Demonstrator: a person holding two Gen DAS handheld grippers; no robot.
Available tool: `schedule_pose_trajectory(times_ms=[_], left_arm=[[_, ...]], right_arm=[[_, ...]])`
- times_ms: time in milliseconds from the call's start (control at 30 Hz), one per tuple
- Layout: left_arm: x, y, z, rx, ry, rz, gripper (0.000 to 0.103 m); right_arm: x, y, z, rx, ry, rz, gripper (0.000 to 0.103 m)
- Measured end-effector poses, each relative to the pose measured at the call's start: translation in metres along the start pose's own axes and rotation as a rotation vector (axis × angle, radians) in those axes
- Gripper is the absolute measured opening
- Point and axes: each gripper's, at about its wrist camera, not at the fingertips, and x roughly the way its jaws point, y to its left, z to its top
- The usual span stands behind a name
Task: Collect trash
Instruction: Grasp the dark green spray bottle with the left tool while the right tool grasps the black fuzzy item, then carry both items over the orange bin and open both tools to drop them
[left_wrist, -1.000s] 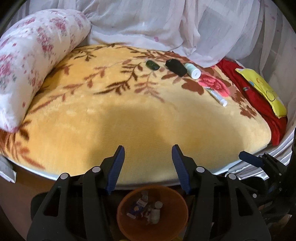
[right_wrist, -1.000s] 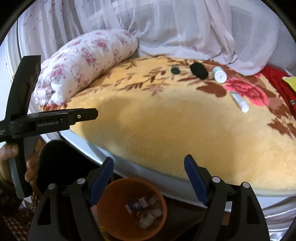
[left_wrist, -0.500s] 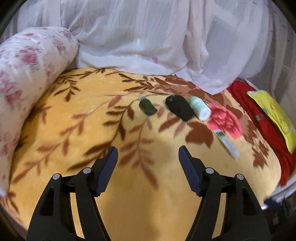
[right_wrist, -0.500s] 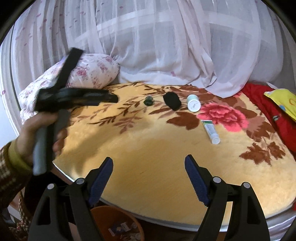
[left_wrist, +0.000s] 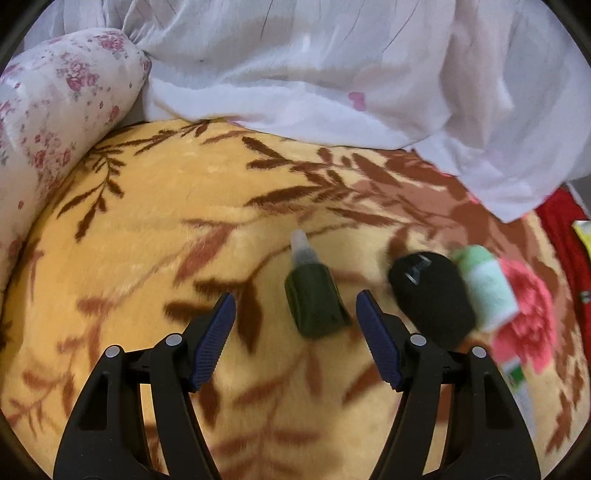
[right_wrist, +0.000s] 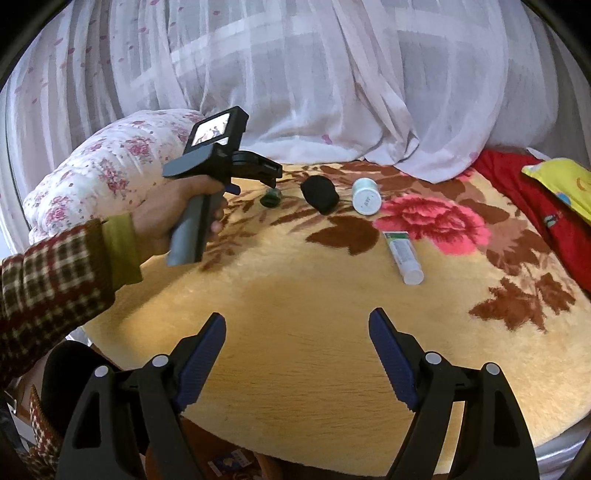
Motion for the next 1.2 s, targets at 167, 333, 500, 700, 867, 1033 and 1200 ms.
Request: schedule_pose_trajectory(times_ms=[167, 333, 500, 700, 867, 1033, 1200], left_arm=[[0.031, -0.003, 0.005, -0.003, 0.048, 0.017, 0.035], [0.019, 0.004, -0.009, 0.015, 0.026, -0.021, 0.03], [-0.026, 0.026, -0.035, 0.031, -0.023, -0.091, 0.029], [-0.076, 0.044, -0.075, 0.048, -0.053, -0.129, 0.03], [-0.107, 0.057, -0.109, 0.058, -0.08, -0.146, 0.03], [-0.122, 0.069, -0.131, 0.05, -0.085, -0.165, 0.03], [-0.129, 0.078, -0.14, 0.051, -0.096, -0.166, 0.03]], right_arm=[[0.004, -0.007, -0.003, 0.017, 0.013, -0.005, 0.078], [0.004, -0.01, 0.0, 0.014, 0.008, -0.011, 0.078], [0.008, -0.009, 0.018, -0.02, -0.013, -0.016, 0.078], [0.037, -0.001, 0.056, -0.037, -0.022, 0.027, 0.078], [0.096, 0.005, 0.106, -0.119, 0.025, -0.029, 0.078], [0.167, 0.008, 0.151, -0.152, 0.096, -0.068, 0.078], [0.233, 0.012, 0.176, -0.2, 0.152, -0.159, 0.078]])
